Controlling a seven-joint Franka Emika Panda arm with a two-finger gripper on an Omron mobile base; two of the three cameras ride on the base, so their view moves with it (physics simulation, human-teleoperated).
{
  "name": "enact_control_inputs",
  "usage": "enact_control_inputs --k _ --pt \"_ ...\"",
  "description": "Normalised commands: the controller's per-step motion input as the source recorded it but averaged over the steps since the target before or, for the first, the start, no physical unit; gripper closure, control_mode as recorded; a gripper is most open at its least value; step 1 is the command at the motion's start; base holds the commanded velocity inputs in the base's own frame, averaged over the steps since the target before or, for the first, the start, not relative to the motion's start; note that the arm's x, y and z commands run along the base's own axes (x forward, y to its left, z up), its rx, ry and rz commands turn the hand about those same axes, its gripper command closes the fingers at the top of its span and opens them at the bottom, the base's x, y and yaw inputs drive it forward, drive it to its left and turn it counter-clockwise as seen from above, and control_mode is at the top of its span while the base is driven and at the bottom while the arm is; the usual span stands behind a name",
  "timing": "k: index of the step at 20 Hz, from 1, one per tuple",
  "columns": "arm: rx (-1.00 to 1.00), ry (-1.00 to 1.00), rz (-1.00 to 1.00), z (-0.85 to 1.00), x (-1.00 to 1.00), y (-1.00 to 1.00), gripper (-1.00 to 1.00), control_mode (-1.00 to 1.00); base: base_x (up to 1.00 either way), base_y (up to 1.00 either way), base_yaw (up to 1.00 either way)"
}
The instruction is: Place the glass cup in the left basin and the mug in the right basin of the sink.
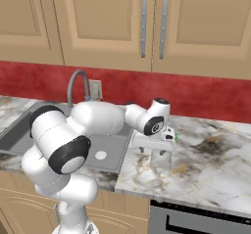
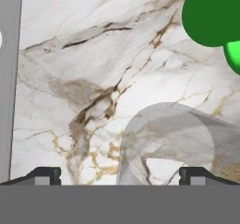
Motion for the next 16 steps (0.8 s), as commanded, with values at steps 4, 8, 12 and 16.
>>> enact_control_inputs --k 4,8,12,16 --pt "0.0 -0.02 0.02 -0.09 0.09 -0.02 -1.0 -1.0 0.0 0.0 0.0" --pt "0.0 0.0 0.02 -0.09 0.09 0.0 -1.0 -1.0 0.0 0.0 0.0" --pt "0.0 -0.01 0.02 -0.09 0.07 -0.01 -1.0 -1.0 0.0 0.0 0.0" --pt "0.0 0.0 0.02 -0.09 0.06 -0.04 -1.0 -1.0 0.0 0.0 0.0"
